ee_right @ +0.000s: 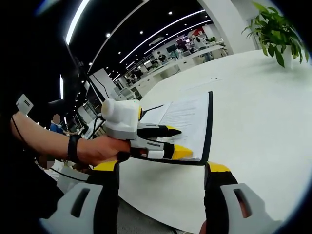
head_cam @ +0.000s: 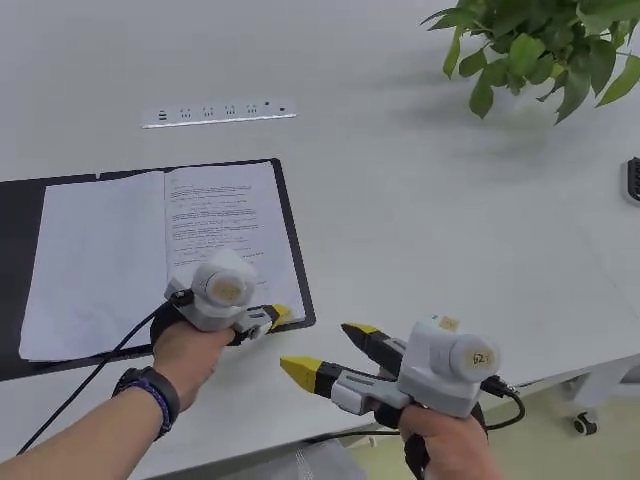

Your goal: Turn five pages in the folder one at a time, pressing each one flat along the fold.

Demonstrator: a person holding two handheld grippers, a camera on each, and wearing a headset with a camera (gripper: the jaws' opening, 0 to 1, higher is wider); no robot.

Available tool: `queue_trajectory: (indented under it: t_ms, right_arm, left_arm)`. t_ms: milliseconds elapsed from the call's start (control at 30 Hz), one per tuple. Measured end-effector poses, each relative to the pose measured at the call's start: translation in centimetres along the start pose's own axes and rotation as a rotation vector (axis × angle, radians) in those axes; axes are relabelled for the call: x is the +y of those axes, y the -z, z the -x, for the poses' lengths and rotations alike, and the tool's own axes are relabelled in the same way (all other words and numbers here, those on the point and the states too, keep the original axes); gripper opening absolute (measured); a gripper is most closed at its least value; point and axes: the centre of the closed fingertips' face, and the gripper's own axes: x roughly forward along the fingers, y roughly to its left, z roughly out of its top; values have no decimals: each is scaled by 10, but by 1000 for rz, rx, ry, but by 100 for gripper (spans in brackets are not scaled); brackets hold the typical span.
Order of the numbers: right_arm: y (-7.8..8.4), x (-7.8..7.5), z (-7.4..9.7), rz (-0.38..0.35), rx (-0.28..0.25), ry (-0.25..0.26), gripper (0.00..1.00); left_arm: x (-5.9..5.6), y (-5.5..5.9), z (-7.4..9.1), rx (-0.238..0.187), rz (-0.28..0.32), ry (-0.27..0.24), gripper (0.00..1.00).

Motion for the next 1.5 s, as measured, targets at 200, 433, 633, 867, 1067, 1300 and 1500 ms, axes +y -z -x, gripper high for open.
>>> queue_trajectory:
  t_ms: [200, 433, 633, 867, 1067, 1300, 1500]
  right_arm:
    - [4, 1, -3, -12, 0, -9, 69]
    - [7, 0, -2, -35, -8, -10, 69]
    - [9, -3, 4, -50, -15, 2, 68]
    - [4, -6, 6, -63, -38, 8, 67]
    - [0, -8, -1, -54, -34, 3, 65]
    - [-15, -13, -27, -22, -17, -29, 63]
    - [-32, -29, -61, -34, -10, -63, 62]
  left_arm:
    - [5, 0, 1, -10, 6, -3, 45]
    - [15, -1, 2, -32, 40, -18, 33]
    - [18, -1, 2, -39, 62, -25, 32]
    - [21, -1, 2, -40, 76, -25, 28]
    - [23, -2, 3, -46, 130, -8, 26]
    - [25, -1, 6, -60, 163, 10, 23]
    - [27, -1, 7, -77, 221, 19, 22]
